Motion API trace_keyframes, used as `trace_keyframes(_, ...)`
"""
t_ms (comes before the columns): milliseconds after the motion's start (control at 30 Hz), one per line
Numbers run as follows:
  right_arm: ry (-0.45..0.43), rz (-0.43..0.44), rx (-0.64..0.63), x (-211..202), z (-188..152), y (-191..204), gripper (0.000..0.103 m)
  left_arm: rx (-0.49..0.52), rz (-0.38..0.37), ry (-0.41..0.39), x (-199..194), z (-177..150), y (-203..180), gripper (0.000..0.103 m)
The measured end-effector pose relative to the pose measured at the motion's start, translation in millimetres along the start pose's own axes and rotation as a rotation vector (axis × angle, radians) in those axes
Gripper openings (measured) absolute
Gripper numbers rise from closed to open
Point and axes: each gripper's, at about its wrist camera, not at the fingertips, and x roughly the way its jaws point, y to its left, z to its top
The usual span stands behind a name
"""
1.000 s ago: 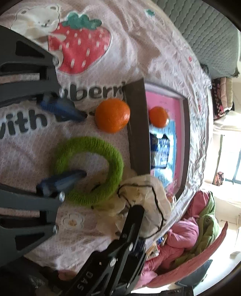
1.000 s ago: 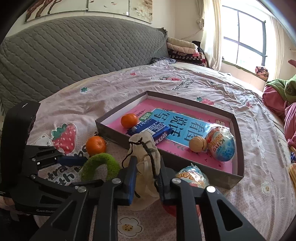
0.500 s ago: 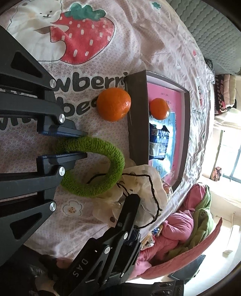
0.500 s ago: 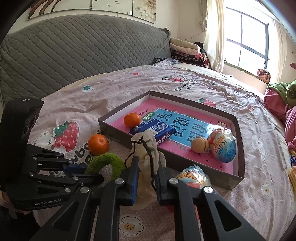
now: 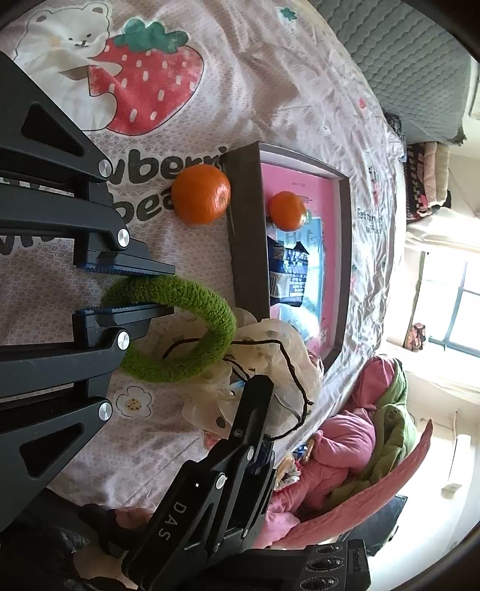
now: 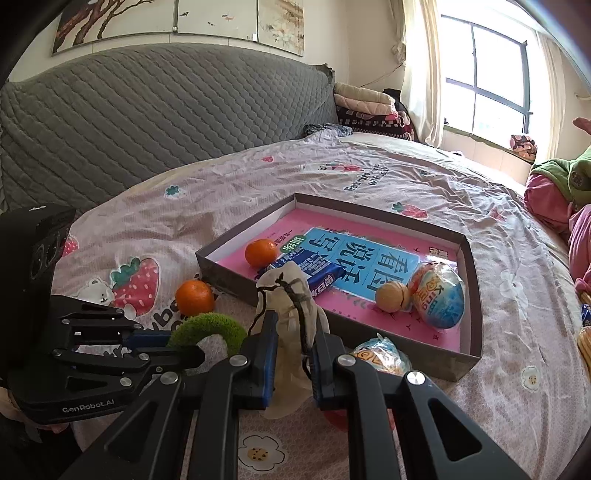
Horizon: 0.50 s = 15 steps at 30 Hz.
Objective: Organize objects
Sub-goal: 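Lift the green ring with left gripper while right gripper lifts the white bag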
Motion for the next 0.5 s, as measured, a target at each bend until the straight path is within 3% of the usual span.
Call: trace_keyframes(500,-0.116,0.021,0.031,-23.3,8.5,-5.0,0.015,-0.009,0.018,-0.091,-21.7,8.0,1.9,0.013)
